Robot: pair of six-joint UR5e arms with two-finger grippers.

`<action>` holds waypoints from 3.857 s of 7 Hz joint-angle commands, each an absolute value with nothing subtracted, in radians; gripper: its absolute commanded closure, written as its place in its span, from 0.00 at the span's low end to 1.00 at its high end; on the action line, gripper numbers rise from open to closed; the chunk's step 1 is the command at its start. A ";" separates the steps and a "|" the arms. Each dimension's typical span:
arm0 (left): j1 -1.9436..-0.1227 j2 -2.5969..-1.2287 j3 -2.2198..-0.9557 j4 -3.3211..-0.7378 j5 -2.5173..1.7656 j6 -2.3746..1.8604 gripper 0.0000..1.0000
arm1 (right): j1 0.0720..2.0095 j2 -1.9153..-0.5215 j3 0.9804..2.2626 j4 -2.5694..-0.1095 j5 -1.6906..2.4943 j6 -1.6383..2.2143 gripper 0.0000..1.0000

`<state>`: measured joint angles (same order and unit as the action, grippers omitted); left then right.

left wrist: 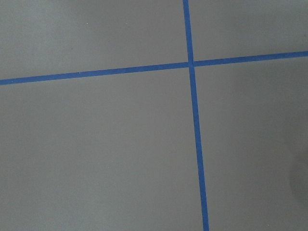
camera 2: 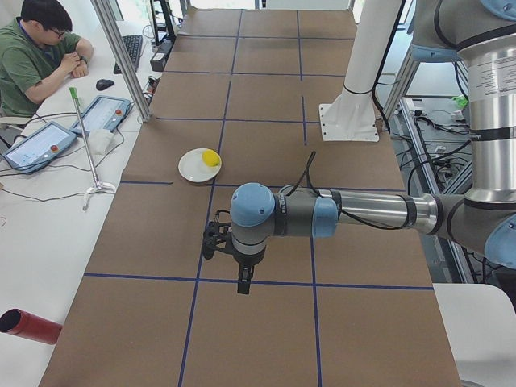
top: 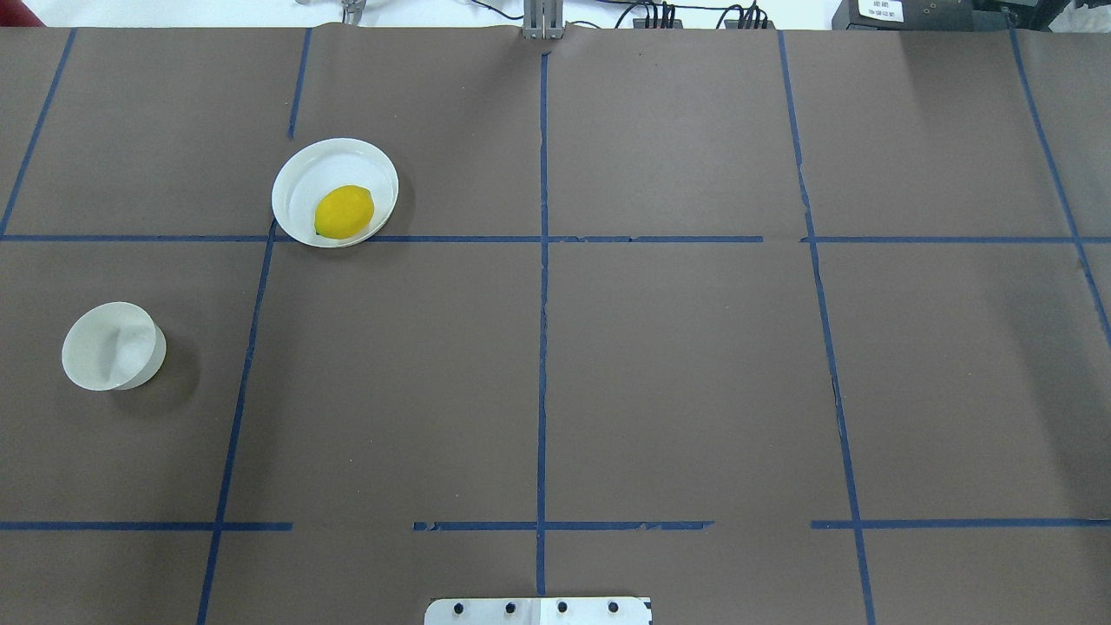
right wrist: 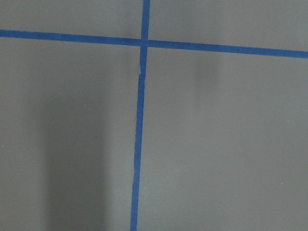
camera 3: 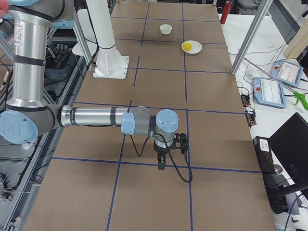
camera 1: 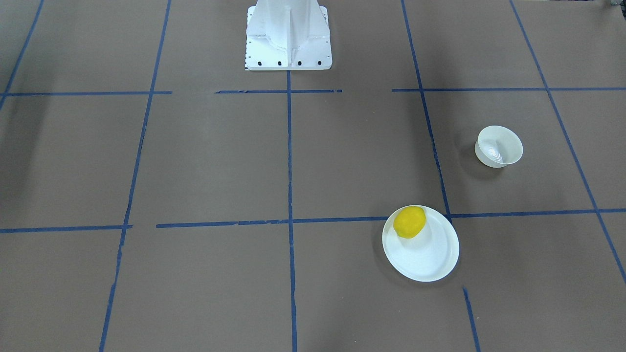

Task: Move lemon from plate to bowl

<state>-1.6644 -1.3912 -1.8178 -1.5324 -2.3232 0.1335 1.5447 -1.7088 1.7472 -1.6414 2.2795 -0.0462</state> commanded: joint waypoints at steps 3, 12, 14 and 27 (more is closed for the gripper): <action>-1.664 -1.391 -1.819 -1.531 -2.322 0.130 0.00 | 1.545 -1.709 1.747 -1.641 2.279 -0.046 0.00; -1.293 -1.736 -1.804 -1.795 -2.315 0.006 0.00 | 1.545 -1.709 1.746 -1.641 2.279 -0.046 0.00; -1.171 -1.921 -1.667 -1.804 -2.315 -0.044 0.00 | 1.545 -1.709 1.747 -1.641 2.279 -0.046 0.00; -0.858 -2.210 -1.192 -2.123 -2.117 -0.406 0.02 | 1.545 -1.709 1.747 -1.641 2.279 -0.046 0.00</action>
